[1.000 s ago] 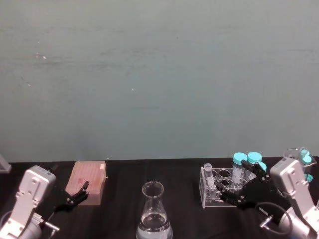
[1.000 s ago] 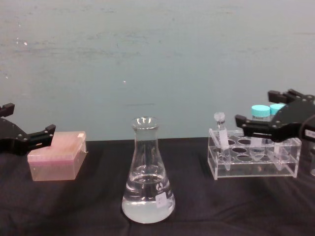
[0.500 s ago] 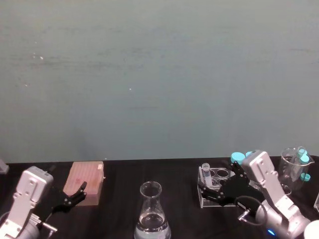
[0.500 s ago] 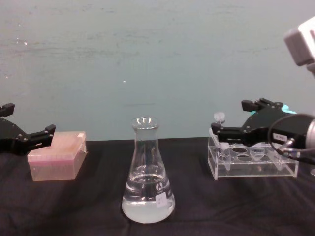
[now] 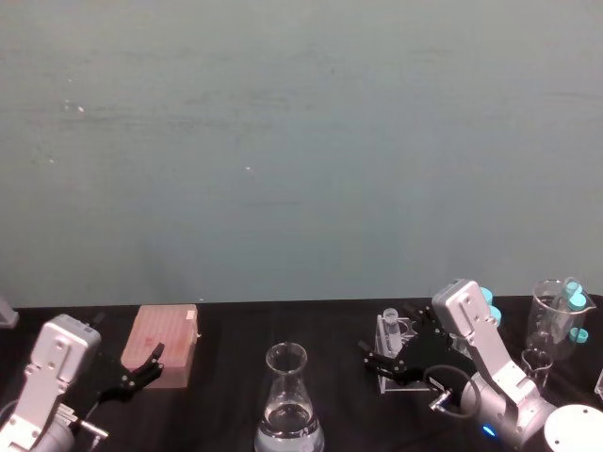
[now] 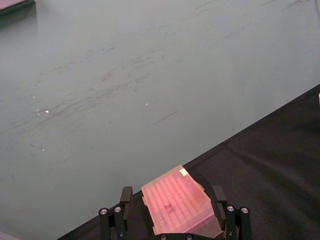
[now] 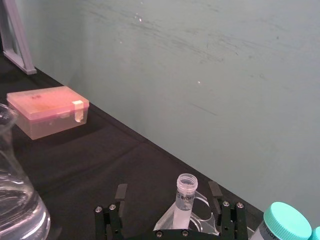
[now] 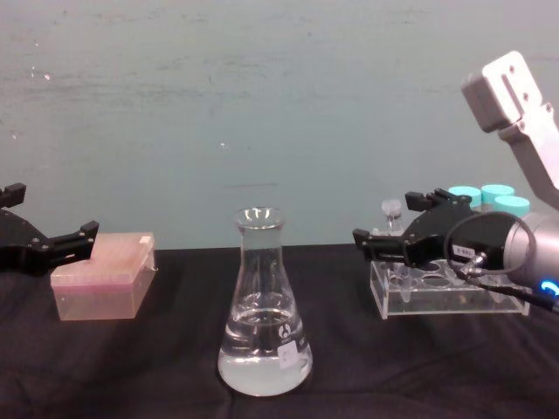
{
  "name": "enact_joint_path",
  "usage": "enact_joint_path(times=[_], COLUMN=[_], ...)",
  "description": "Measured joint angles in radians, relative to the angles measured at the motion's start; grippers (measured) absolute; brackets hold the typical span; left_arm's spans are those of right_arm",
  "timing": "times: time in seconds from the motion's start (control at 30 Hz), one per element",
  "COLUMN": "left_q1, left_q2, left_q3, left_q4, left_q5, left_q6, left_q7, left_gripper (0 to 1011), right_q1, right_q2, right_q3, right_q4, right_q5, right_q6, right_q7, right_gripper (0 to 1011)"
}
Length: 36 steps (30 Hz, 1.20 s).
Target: Pour the liquid from the test tube into the beaker using one hand.
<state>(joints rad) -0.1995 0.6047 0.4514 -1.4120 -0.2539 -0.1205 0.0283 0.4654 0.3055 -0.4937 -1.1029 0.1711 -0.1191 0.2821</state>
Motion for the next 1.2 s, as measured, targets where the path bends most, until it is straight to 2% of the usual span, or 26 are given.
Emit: enact_joint_path(times=[0.4,0.67,0.97,1.2], left_q1=[0.0,0.0,0.0,0.0], left_q2=[0.0,0.0,0.0,0.0], left_q3=[0.0,0.0,0.0,0.0], left_q4=[0.0,0.0,0.0,0.0], left_q5=[0.0,0.0,0.0,0.0], left_q6=[0.0,0.0,0.0,0.0], left_q7=[0.0,0.0,0.0,0.0], left_gripper=[1000,1000,1000,1000], right_q1=[0.026,0.027,0.027,0.026], right_q2=[-0.035,-0.045,-0.044,-0.043], right_q3=[0.021,0.035,0.033,0.033], right_q4=[0.074,0.081,0.081,0.08], right_q5=[-0.032,-0.045,-0.045,-0.044], right_q6=[-0.012,-0.008,-0.007,-0.007], right_q7=[0.001,0.012,0.012,0.011], right_gripper=[1002,1002,1000,875])
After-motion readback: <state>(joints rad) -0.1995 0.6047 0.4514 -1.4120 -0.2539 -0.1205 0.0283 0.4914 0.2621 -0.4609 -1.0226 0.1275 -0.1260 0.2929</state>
